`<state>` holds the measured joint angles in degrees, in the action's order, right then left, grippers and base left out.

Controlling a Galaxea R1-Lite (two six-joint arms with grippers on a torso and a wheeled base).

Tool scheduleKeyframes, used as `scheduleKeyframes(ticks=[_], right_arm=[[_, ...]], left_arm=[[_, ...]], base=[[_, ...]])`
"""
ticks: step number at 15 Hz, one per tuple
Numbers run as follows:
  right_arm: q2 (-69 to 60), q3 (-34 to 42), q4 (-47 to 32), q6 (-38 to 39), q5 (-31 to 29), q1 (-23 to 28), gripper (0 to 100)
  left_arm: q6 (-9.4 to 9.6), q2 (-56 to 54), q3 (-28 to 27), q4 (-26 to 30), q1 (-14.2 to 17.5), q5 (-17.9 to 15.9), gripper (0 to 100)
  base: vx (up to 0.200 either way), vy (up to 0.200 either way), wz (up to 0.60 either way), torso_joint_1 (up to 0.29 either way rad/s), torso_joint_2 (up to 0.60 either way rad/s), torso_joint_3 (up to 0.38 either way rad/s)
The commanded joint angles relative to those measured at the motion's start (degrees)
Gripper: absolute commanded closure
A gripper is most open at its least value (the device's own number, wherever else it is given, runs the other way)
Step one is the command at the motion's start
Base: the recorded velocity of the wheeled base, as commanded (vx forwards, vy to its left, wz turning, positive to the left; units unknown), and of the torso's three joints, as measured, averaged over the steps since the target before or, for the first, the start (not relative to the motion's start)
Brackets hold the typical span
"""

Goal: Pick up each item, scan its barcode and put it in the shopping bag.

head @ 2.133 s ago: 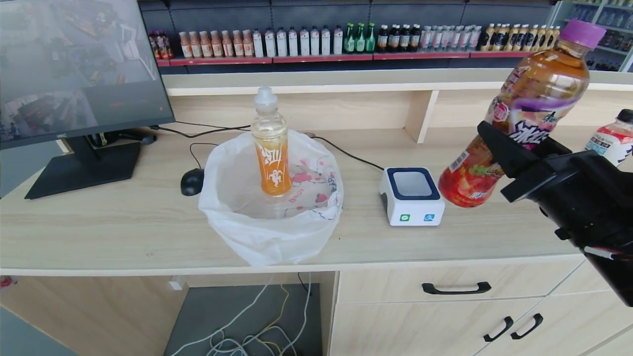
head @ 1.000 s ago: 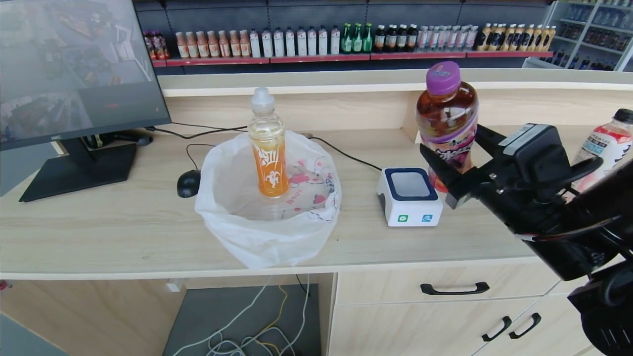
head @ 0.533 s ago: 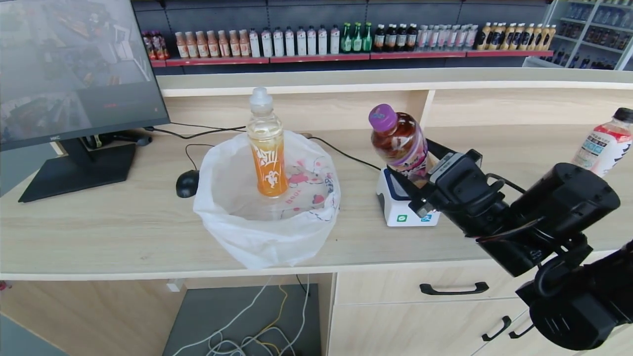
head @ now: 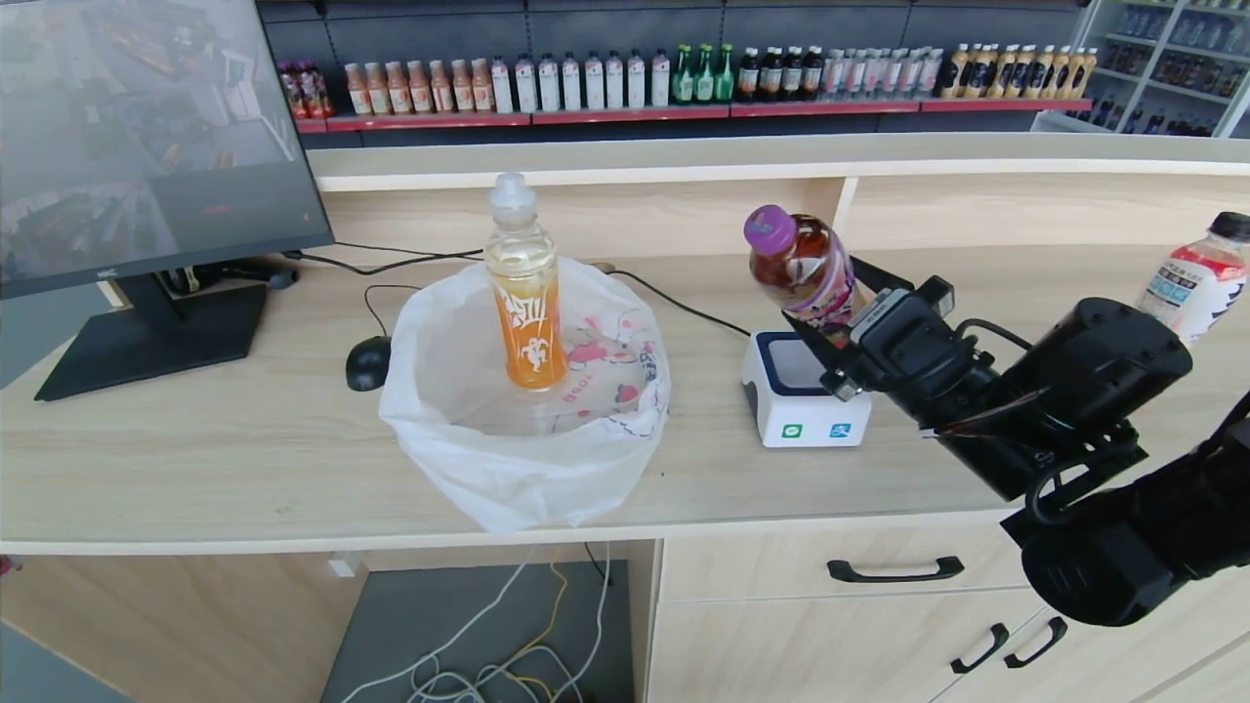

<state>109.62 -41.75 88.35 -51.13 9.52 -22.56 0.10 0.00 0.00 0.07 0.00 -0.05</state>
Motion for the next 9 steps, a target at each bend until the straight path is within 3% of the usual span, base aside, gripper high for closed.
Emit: scheduleKeyframes(ticks=[1, 9], right_arm=[[0.25, -0.96, -0.45, -0.9, 0.59, 0.06, 100], [0.33, -0.52, -0.54, -3.19, 3.05, -1.17, 100]], left_arm=[[-0.01, 0.0, 0.0, 0.01, 0.0, 0.05, 0], [-0.01, 0.0, 0.0, 0.01, 0.0, -0.04, 0]], base=[[0.0, 0.0, 0.0, 0.0, 0.0, 0.0], [0.0, 0.0, 0.0, 0.0, 0.0, 0.0]])
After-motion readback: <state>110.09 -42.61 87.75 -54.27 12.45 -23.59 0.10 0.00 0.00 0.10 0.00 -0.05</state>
